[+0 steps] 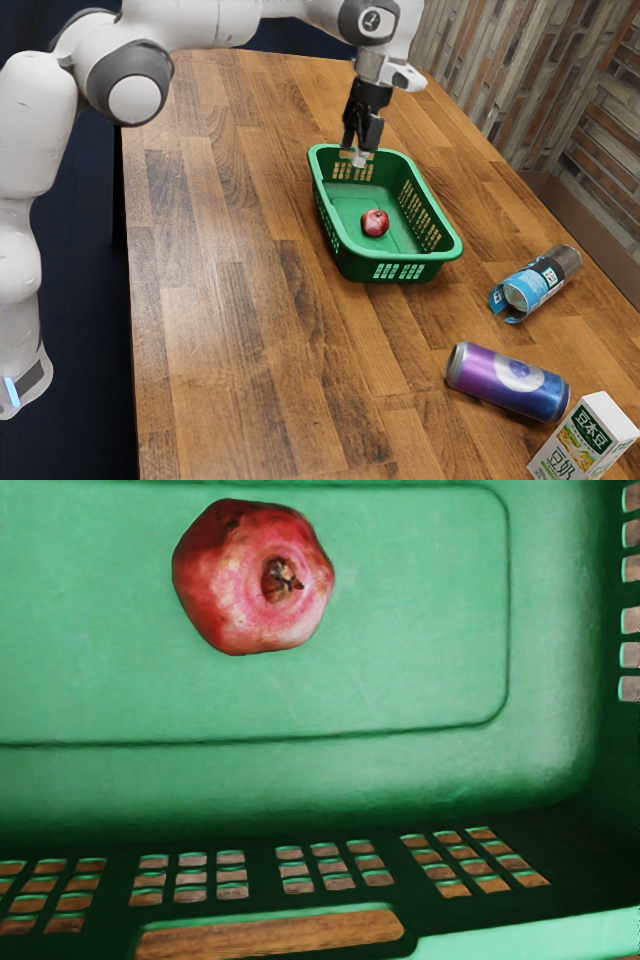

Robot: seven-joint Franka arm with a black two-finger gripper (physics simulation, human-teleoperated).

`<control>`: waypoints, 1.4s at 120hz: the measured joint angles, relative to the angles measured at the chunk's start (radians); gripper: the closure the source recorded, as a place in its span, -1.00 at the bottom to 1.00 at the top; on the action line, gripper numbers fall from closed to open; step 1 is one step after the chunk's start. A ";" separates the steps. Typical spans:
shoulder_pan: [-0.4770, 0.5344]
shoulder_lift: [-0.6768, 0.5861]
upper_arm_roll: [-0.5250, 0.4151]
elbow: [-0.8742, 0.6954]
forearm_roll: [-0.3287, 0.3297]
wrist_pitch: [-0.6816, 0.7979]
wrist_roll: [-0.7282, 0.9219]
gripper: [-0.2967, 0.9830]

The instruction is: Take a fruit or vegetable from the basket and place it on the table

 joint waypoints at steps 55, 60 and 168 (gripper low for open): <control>-0.110 -0.036 -0.002 -0.029 -0.010 0.064 -0.003 -0.54; -0.114 -0.043 -0.008 -0.028 -0.019 0.060 -0.007 -0.54; -0.085 0.050 0.035 -0.150 0.031 0.268 -0.033 -0.54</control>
